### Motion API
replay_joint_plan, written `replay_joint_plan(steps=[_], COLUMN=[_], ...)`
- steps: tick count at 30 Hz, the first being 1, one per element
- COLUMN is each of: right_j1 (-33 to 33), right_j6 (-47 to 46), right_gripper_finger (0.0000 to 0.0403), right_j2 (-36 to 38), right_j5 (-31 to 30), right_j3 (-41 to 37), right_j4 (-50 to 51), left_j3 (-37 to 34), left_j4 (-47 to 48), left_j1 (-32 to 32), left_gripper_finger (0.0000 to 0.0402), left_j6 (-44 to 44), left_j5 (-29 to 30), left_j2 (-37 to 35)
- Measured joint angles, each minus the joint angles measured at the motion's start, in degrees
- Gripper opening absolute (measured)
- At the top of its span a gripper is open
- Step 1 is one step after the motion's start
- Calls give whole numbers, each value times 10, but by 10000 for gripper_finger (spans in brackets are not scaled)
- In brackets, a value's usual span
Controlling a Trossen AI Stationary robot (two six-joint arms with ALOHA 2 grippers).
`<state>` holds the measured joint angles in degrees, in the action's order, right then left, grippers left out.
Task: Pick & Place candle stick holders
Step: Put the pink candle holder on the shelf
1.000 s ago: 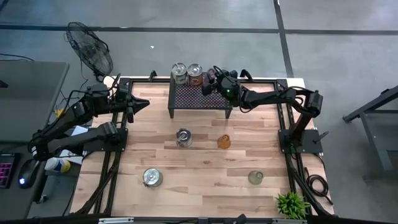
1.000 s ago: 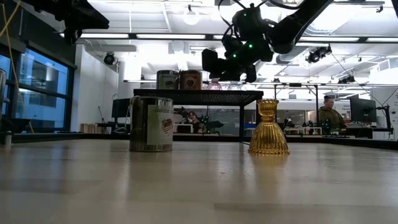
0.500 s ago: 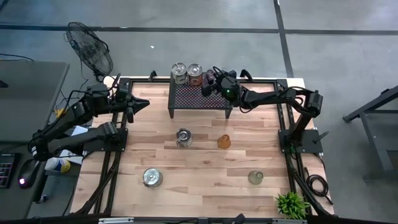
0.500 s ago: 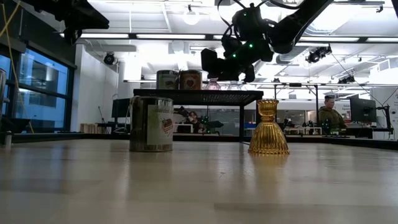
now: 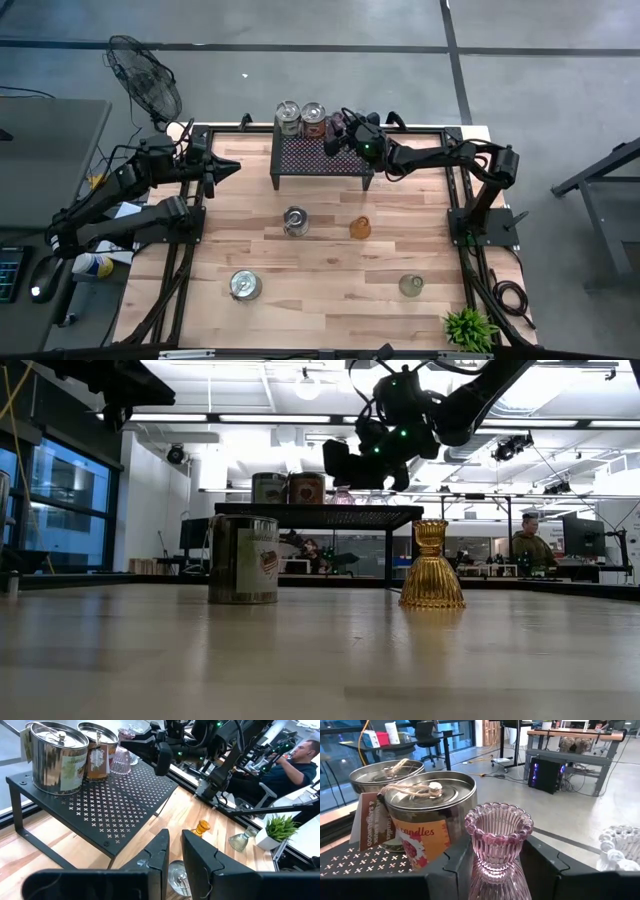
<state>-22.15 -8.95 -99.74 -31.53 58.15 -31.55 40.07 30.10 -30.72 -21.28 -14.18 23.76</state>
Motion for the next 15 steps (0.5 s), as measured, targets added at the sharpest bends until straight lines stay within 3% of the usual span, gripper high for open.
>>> replay_joint_plan(steps=[15], right_j1=[0], right_j6=[4], right_gripper_finger=[131], right_j2=[0], right_j5=[-10], right_j3=[0], right_j4=[0], left_j3=[0], left_j4=[0], left_j1=[0], left_gripper_finger=[49], left_j6=[2], left_j5=[0], left_j2=[0])
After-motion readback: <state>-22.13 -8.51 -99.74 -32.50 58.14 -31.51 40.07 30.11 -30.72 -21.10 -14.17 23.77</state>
